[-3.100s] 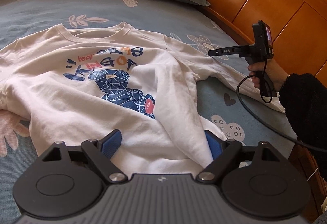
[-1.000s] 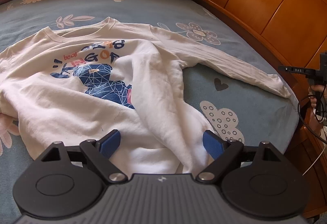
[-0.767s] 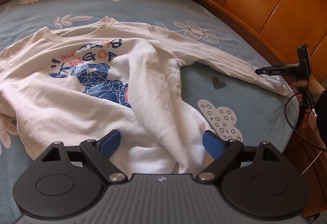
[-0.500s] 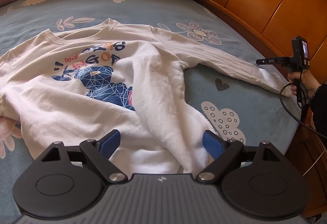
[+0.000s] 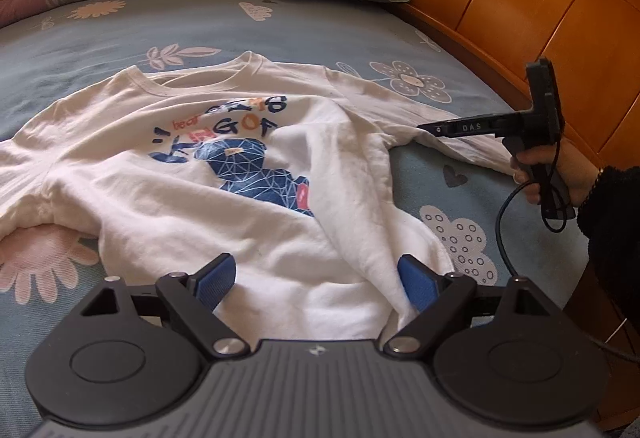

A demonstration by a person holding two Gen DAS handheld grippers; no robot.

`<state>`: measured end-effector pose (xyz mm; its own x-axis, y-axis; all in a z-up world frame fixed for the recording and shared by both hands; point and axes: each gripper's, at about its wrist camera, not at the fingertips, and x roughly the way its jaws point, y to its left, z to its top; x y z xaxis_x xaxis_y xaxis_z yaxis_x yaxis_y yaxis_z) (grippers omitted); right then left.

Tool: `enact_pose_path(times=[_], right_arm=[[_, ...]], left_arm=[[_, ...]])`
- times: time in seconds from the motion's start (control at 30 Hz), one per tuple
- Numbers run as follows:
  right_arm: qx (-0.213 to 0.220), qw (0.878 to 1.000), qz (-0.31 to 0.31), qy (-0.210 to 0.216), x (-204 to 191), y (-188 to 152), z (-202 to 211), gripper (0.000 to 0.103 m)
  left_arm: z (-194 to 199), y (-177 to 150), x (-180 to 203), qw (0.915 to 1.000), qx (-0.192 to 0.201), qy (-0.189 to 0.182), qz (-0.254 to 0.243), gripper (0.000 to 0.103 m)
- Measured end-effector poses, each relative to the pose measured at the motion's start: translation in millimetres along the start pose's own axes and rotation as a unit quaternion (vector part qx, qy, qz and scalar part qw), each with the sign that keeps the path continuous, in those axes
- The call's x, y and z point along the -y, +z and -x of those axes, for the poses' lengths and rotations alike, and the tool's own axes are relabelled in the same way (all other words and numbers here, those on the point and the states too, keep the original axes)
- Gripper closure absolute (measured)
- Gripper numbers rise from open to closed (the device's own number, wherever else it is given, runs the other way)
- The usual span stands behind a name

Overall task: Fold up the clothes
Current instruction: 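Release the cuff and move both tools to the sweatshirt collar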

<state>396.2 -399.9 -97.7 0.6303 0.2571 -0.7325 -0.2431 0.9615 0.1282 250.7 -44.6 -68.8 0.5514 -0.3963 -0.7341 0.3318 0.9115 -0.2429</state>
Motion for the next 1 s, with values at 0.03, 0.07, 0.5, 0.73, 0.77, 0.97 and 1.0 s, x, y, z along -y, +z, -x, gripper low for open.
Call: enact_pose_path(times=[0.03,0.07,0.5,0.73,0.77,0.97,1.0], right_arm=[[0.001,1.0,-0.005,-0.01,4,-2,5,0.045],[0.002,1.0,-0.011,-0.02,8,-3,10,0.045],[0.029,0.998,0.056,0.023,-27,69,-4,0.045],[0.014,0.99,0.13,0.062,-80,123,-71,0.045],[0.012,0.988,0.141,0.067,-88,131,-80,0.045],[-0.011,0.978,0.186,0.095,-102,148,-123,0.045],[-0.015,0.976,0.194,0.1,-103,150,-130,0.045]], left_arm=[[2,-1,-6,1.0,-0.002,-0.001,0.002,0.015],[4,-3,-11,1.0,-0.003,-0.002,0.004,0.015],[7,92,-127,0.9987,0.036,0.025,-0.028,0.01],[-53,152,-185,0.9922,0.021,0.082,-0.091,0.026],[-63,158,-190,0.9906,0.013,0.089,-0.103,0.033],[-111,176,-207,0.9861,-0.028,0.069,-0.148,0.056],[-116,177,-210,0.9853,-0.033,0.066,-0.154,0.057]])
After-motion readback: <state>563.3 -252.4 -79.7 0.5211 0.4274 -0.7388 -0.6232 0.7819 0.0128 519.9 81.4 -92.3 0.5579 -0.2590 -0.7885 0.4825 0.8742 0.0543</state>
